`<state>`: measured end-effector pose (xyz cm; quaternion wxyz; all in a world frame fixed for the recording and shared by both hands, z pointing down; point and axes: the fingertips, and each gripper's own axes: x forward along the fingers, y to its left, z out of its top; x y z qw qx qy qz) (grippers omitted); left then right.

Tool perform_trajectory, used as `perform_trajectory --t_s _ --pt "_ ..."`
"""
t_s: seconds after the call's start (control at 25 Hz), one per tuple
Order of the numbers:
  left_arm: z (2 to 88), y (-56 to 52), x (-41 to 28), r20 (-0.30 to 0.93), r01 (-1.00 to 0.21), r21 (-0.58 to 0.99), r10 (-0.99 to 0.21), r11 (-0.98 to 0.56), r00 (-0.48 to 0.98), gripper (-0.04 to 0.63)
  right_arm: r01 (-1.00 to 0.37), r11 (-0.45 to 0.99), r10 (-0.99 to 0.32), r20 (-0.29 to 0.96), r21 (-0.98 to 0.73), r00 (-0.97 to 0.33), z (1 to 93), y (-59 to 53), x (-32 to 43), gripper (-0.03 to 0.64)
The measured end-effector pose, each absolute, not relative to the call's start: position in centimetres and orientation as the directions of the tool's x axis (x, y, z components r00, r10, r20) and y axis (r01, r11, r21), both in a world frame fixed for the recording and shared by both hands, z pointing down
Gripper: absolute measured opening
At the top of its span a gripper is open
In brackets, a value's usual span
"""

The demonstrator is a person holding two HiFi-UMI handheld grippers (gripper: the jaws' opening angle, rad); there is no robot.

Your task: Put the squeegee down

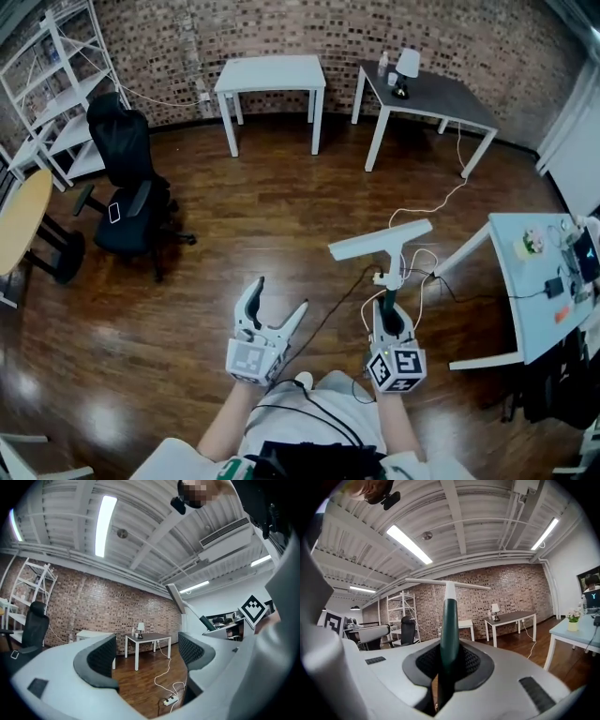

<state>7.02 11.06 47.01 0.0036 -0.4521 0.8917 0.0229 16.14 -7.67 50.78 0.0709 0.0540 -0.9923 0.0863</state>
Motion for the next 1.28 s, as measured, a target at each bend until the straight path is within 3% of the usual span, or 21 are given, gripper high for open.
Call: perform_trajectory --t_s 0.44,1.0,1.28 --pt "49.4 8.8 -5.9 -0.040 -0.695 0.063 -0.694 0.716 -0.719 0.397 -0.005 0.976 0.031 0.165 -0.218 -0.986 53.0 -12.1 0.9 0.066" --pt "45.9 0.4 -29.6 -0.095 -0.604 0.043 -0.598 0.796 -0.796 0.392 0.238 0.948 0.268 0.121 -0.212 -0.956 50.3 -17.8 -28.1 0.066" --pt "45.4 -0.8 -39.5 -0.095 -0.572 0.028 -0.568 0.820 -0.818 0.392 0.256 0.943 0.289 0.137 -0.214 -0.948 51.1 -19.6 -38.0 0.066"
